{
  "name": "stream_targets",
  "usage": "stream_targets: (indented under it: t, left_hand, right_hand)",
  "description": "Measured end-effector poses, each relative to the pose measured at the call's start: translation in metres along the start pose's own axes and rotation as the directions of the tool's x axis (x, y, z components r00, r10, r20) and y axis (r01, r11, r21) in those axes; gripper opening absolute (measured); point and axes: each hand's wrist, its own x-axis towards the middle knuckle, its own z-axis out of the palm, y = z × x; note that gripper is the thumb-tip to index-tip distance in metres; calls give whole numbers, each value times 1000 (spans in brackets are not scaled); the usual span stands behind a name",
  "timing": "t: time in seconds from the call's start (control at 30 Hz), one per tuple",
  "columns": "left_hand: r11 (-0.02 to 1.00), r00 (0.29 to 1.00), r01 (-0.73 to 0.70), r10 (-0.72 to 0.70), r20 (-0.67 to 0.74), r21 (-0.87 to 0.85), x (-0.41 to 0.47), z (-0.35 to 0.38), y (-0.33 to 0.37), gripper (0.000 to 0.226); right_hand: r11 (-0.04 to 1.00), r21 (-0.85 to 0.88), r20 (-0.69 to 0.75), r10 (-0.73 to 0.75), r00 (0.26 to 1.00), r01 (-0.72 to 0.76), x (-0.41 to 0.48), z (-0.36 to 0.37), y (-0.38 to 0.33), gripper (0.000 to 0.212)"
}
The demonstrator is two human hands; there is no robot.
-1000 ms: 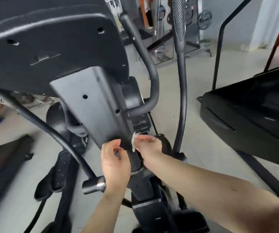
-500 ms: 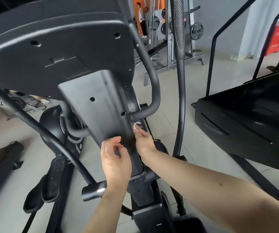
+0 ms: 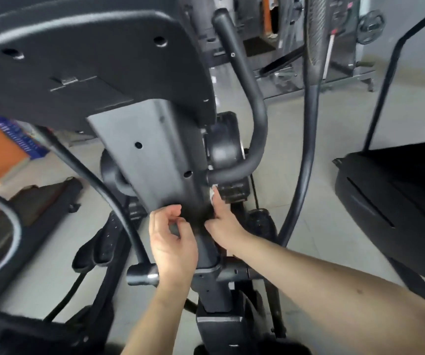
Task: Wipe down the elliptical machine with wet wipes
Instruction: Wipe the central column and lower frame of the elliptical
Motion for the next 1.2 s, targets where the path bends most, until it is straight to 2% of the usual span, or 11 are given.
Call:
stream_targets:
  t: [0.13, 0.27, 0.37, 0.43, 0.53, 0.67, 0.77, 0.87, 1.03, 1.1, 1.2]
  left_hand:
    - [991, 988, 98, -85, -126, 96, -8, 14, 18, 30]
    - [970, 964, 207, -179, -198, 131, -14, 23, 36, 29]
    - [953, 949, 272, -243, -203, 130, -14, 21, 52, 29]
    - [951, 948, 271, -237, -212, 147, -11, 17, 59, 33]
    - [944, 939, 291, -252, -234, 152, -6, 10, 65, 33]
    - [949, 938, 280, -239, -250, 145, 1, 5, 73, 30]
    - [959, 945, 247, -208, -252, 135, 6, -1, 74, 32]
    - [968, 950, 223, -189, -250, 117, 12, -8, 72, 33]
    - [978, 957, 192, -168, -235, 82, 20, -13, 70, 33]
    - [983, 960, 175, -156, -231, 62, 22, -13, 71, 32]
    - [993, 967, 100, -82, -242, 62, 27, -14, 74, 33]
  right_hand:
    - [996, 55, 133, 60, 989, -68, -1, -10, 7, 85]
    - [1000, 5, 257, -27, 966, 27, -43, -9, 9, 81]
    - [993, 91, 313, -94, 945, 69, -42, -24, -4, 68]
    - [995, 67, 307, -94, 947, 77, -24, -33, -13, 65]
    - [993, -45, 283, -90, 955, 107, 0, -38, -10, 86]
    - [1000, -14, 274, -22, 962, 27, -12, -23, -8, 99]
    - [991, -13, 339, -119, 933, 130, -42, -17, -15, 89]
    - [941, -89, 322, -282, 904, 326, -46, -14, -19, 84]
    - [879, -126, 246, -421, 873, 460, -33, -17, -42, 79]
    - [865, -139, 203, -452, 869, 483, -21, -19, -55, 75]
    - [909, -128, 104, -385, 917, 396, 9, -21, -80, 68]
